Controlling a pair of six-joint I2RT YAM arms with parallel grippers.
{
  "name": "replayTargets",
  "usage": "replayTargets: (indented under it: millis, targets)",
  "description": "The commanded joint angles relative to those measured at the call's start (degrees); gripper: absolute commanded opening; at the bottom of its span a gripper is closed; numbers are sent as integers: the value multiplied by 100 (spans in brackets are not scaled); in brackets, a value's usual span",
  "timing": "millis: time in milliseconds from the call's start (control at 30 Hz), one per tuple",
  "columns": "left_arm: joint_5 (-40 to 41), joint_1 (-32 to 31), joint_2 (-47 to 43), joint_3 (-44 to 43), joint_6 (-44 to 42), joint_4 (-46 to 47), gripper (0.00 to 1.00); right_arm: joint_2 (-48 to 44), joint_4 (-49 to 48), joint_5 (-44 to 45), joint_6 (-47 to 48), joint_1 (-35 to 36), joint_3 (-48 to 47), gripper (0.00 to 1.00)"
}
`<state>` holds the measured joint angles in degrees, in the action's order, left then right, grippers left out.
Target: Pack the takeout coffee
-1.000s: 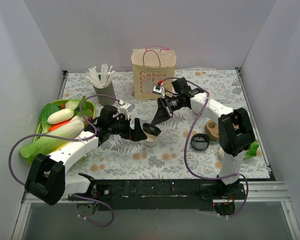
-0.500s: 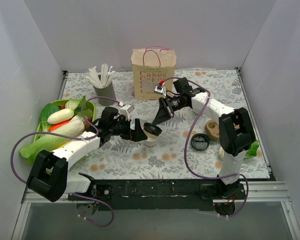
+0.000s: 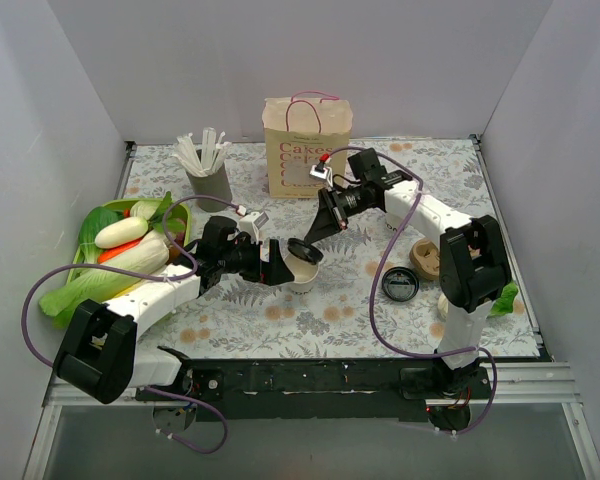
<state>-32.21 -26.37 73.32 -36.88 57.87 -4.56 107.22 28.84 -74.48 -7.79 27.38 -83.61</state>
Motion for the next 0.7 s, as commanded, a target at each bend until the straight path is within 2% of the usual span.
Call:
replayTargets:
  millis: [0, 667]
  targets:
    - [30, 27, -72, 50, -83, 95, 97, 88, 131, 56, 173, -66, -313, 1]
    - [39, 44, -90, 85, -83, 130, 97, 124, 491, 645, 533, -153, -305, 1]
